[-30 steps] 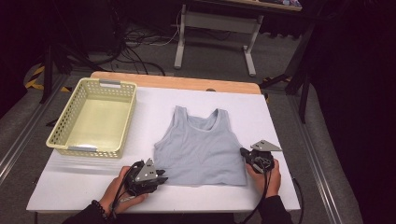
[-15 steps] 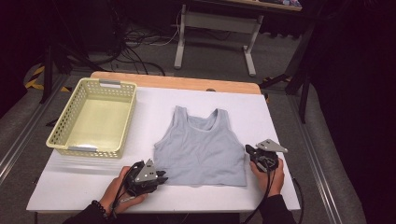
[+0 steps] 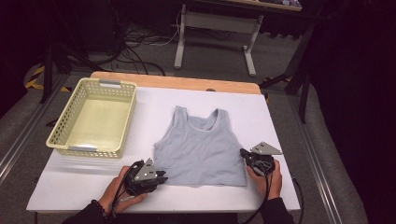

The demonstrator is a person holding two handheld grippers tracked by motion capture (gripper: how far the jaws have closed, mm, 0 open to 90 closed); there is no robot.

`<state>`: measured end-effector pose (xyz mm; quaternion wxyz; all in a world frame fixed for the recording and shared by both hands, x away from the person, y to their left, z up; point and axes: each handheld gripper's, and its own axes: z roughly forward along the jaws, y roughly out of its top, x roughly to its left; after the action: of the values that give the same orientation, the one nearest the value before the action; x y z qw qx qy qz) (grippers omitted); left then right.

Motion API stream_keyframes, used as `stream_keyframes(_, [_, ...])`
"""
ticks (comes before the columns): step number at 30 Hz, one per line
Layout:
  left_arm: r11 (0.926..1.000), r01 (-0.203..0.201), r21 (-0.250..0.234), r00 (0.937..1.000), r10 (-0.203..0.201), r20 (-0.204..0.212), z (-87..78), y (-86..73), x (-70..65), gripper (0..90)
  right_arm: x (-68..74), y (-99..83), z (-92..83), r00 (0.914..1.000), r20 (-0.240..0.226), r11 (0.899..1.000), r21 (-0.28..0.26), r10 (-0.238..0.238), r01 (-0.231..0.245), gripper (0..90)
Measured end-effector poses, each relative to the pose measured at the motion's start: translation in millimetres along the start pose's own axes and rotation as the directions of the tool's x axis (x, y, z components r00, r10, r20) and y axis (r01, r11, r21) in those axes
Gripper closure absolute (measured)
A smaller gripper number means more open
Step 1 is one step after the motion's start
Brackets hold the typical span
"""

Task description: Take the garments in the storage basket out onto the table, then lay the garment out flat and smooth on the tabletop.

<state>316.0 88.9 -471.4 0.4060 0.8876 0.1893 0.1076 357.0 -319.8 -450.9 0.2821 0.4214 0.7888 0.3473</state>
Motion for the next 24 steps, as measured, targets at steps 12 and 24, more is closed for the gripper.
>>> stream_keyframes(12, [0.9924,0.042,-0.116,0.9986,-0.046,-0.026,-32.2,3.9,2.2,76.3,31.8,14.5,-25.0,0.9979,-0.039,0.99,-0.13,-0.052,0.046,89.5])
stream_keyframes(24, [0.9993,0.036,0.009,0.9988,-0.035,-0.034,-4.3,-1.8,6.7,82.6,59.5,-15.0,-26.0,0.9887,-0.117,0.995,0.022,-0.095,0.098,89.6])
